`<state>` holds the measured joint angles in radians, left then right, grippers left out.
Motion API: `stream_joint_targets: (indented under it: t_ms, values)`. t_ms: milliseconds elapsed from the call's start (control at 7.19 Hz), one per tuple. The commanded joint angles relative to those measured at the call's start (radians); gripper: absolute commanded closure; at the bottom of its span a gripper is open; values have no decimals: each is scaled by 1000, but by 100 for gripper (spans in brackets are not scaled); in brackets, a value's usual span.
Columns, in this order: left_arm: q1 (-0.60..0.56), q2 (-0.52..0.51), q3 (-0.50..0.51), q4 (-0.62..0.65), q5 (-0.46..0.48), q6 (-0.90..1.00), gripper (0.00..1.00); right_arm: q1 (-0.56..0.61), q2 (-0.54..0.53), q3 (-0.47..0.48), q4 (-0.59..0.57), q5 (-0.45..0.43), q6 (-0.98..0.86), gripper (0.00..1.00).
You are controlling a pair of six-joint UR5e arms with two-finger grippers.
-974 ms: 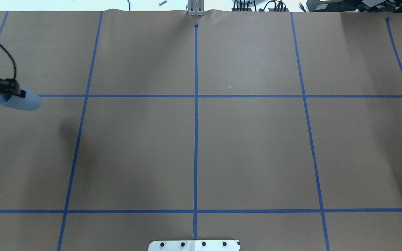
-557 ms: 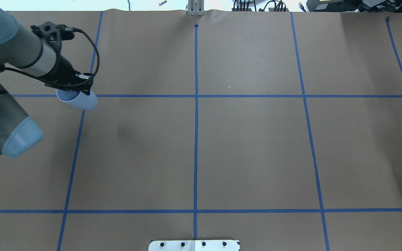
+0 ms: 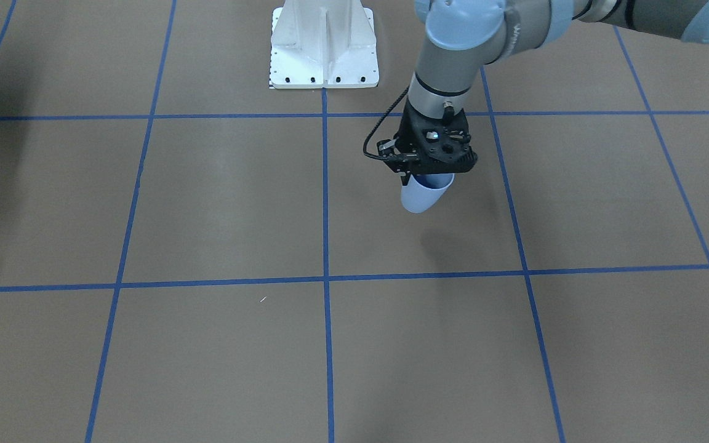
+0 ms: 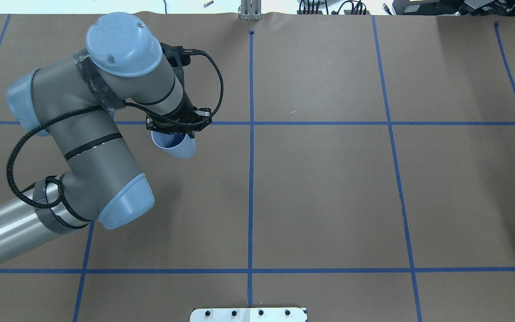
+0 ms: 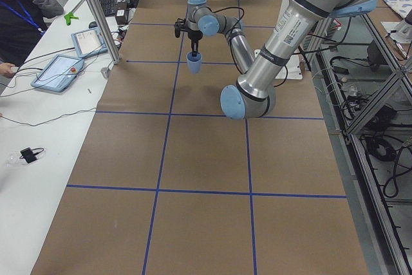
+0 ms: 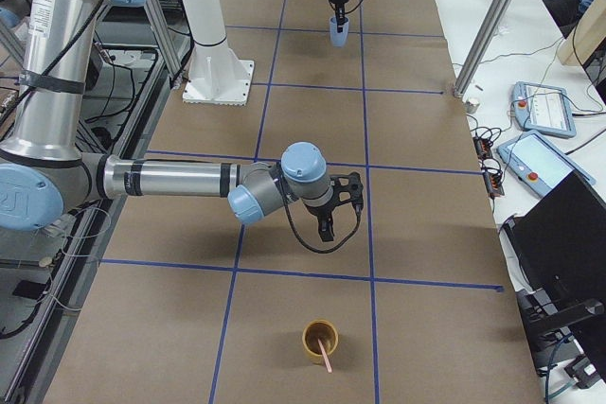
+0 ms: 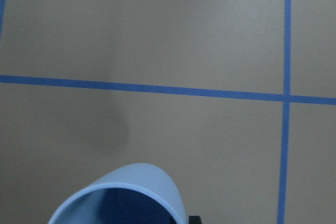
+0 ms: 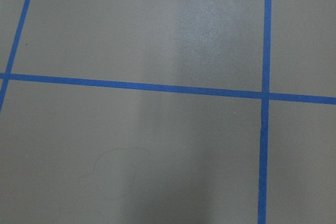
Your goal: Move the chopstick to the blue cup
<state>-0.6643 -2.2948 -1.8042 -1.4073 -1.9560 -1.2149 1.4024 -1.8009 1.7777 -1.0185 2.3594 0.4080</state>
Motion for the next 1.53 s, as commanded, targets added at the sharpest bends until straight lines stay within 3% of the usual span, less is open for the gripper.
stream_joint_targets:
  t_ms: [0,696,1391]
  values:
    - [47,-55,12,22,35,-57,100,1,0,-1,0,-5,-1,0]
    - [190,-236,230,21,169,-166,100,0,2,-3,-3,-8,0,0]
    - [233,-256,321,-31,178,-161,100,0,2,-4,-5,-8,0,0]
